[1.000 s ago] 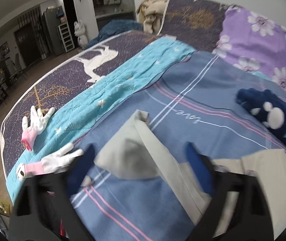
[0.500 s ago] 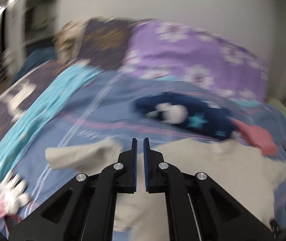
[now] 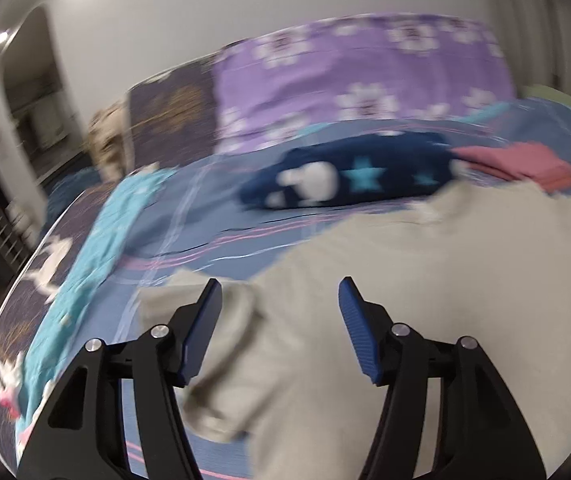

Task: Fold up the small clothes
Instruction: 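Grasp the sleeve nearest the left gripper and fold it onto the shirt body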

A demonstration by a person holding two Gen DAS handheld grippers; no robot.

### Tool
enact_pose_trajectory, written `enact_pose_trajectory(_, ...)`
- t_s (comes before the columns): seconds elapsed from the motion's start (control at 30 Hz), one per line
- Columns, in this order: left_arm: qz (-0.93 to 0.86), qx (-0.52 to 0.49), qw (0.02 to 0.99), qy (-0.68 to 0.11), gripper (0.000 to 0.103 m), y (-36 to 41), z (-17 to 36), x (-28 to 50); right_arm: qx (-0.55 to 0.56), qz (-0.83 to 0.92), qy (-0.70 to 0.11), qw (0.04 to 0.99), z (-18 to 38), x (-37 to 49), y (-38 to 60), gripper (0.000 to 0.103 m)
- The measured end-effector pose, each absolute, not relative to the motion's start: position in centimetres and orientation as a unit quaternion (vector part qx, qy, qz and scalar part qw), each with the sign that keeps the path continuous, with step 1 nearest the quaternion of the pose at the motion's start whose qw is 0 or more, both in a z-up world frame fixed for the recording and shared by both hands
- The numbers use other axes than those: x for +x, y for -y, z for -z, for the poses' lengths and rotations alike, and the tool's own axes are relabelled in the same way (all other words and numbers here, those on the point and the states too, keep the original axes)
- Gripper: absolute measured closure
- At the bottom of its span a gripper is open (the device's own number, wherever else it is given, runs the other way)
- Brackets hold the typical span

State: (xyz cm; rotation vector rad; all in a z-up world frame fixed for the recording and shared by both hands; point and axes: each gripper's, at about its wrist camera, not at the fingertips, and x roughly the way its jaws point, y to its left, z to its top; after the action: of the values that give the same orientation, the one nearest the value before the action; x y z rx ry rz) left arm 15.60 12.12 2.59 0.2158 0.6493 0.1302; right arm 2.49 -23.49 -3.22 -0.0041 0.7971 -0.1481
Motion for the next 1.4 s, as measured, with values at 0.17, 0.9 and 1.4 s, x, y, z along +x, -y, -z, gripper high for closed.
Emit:
enact_pose_trajectory(0.17, -0.099, 0.021, 0.927, -0.362, 0.038, -19.2, -3.9, 21.2, -0.005, 0.053, -0.395, 0.917, 3.6, 3.0, 22.1, 0.002)
enact_pose_trajectory(0.9, -0.13, -0.057, 0.84, -0.523, 0.095, -25.7, 5.3, 24.8, 0.02, 0.05, -0.419, 0.906, 5.1, 4.2, 22.3, 0.002)
enact_pose_trajectory(1.4, 0.106, -0.09, 0.938, -0.318, 0.094, -17.9, -5.7, 14.4, 0.015, 0.045, -0.401, 0.915, 3.5, 3.3, 21.8, 0.002)
